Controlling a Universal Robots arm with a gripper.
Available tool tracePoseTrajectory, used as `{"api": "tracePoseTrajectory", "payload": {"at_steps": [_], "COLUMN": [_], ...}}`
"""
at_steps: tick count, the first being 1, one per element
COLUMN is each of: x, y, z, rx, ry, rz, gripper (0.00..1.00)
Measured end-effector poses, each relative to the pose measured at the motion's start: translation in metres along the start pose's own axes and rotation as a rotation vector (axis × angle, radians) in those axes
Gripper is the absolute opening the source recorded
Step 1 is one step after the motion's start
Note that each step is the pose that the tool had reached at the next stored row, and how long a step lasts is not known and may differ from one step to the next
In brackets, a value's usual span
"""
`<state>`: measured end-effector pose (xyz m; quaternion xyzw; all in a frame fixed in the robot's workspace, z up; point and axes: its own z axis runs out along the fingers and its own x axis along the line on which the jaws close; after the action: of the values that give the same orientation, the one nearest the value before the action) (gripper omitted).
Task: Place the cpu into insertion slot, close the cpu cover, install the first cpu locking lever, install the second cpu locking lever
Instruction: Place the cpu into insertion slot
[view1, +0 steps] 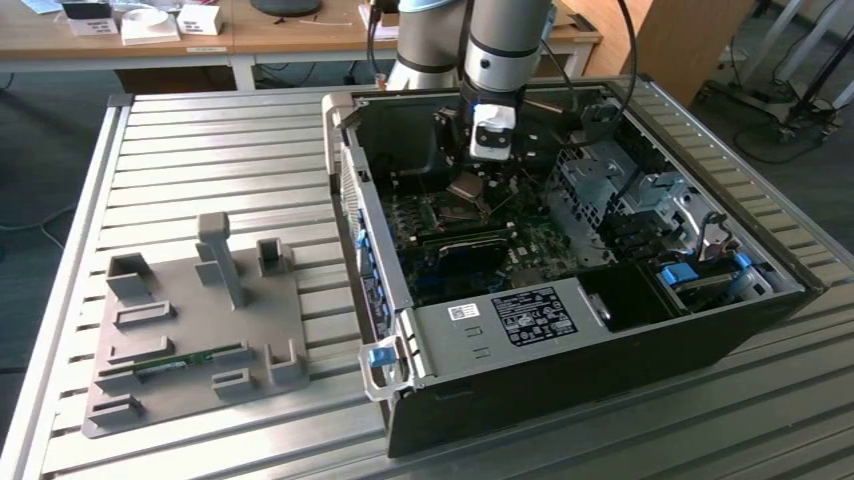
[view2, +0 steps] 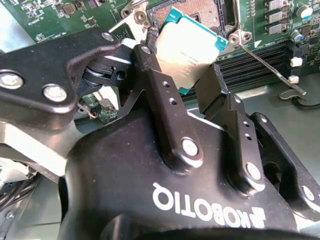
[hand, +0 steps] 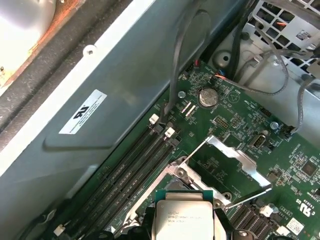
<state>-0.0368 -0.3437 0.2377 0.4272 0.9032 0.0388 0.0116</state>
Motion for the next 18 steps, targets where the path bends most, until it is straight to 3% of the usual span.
{"api": "tracePoseTrajectory", "payload": {"at_steps": [18], "x": [0.0], "y": [-0.0001], "z": [0.0014], "rx": [-0.0038], "ry": [-0.0253], "rz": [0.316], "gripper": [0.54]}}
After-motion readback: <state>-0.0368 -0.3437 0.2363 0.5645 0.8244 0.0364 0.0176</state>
